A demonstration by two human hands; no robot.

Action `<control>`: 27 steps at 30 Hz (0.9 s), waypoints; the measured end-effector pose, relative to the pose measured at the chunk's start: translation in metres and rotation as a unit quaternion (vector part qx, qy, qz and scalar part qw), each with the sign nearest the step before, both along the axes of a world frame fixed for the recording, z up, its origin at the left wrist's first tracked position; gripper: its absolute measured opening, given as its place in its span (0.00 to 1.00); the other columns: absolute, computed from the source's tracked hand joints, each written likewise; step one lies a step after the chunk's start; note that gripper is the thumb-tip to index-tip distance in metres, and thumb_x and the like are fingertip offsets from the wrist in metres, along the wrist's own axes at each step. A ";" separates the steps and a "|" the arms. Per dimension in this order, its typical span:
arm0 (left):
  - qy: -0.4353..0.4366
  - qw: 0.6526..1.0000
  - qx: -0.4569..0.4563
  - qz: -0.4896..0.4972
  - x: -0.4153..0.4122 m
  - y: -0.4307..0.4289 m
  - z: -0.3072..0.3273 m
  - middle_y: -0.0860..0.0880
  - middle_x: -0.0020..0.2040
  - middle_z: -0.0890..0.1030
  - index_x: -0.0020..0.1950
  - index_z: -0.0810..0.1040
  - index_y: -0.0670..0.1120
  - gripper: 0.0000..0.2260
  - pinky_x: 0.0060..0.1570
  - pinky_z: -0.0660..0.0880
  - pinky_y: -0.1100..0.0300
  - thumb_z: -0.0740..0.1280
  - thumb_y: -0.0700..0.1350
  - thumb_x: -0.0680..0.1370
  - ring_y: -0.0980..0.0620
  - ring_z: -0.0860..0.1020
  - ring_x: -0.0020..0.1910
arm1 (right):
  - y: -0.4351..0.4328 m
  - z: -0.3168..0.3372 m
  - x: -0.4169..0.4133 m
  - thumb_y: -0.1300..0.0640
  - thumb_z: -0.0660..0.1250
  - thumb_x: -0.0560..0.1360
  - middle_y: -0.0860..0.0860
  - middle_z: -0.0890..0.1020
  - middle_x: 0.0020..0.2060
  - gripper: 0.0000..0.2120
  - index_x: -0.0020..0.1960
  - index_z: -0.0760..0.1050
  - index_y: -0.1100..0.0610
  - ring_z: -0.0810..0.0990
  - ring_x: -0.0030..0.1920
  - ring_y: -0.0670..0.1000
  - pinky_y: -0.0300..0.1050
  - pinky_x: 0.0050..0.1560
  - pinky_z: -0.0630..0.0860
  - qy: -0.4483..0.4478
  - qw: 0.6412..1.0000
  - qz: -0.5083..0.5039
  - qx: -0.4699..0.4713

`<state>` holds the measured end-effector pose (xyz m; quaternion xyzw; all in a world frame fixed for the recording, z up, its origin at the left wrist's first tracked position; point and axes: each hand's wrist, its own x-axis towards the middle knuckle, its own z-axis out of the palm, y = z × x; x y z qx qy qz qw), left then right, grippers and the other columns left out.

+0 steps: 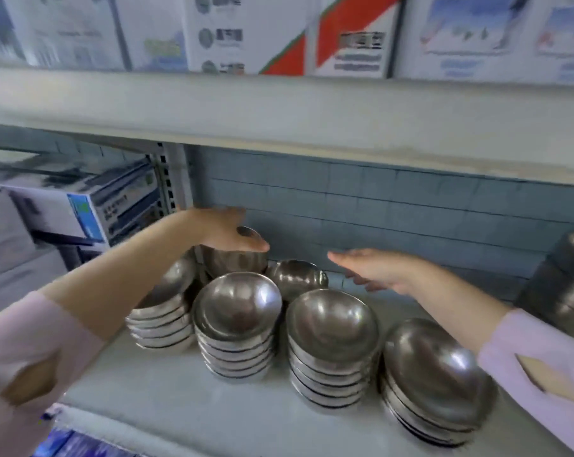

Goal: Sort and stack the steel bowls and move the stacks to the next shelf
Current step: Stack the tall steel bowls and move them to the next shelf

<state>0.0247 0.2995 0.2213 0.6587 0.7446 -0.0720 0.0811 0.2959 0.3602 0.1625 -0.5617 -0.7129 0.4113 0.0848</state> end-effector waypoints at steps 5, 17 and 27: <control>0.043 0.997 -0.058 -0.012 -0.001 0.037 -0.030 0.46 0.80 0.44 0.80 0.49 0.49 0.49 0.75 0.53 0.43 0.55 0.77 0.68 0.41 0.45 0.78 | 0.027 -0.028 -0.032 0.28 0.59 0.73 0.56 0.76 0.65 0.41 0.75 0.66 0.54 0.75 0.57 0.54 0.57 0.67 0.72 -0.052 0.997 -0.024 -0.060; -0.023 0.999 -0.020 -0.021 -0.039 0.095 -0.100 0.48 0.64 0.76 0.69 0.69 0.51 0.65 0.57 0.76 0.48 0.55 0.86 0.40 0.45 0.76 0.58 | 0.040 -0.055 -0.044 0.43 0.60 0.81 0.55 0.78 0.60 0.24 0.70 0.70 0.58 0.78 0.56 0.54 0.44 0.44 0.79 -0.021 0.992 -0.066 -0.105; -0.103 0.994 0.032 -0.012 -0.036 0.057 -0.061 0.48 0.64 0.75 0.71 0.66 0.50 0.48 0.60 0.74 0.50 0.70 0.74 0.57 0.46 0.75 0.60 | 0.037 -0.047 -0.033 0.55 0.63 0.81 0.55 0.82 0.53 0.16 0.68 0.72 0.57 0.81 0.45 0.54 0.51 0.49 0.80 0.130 0.976 -0.087 -0.150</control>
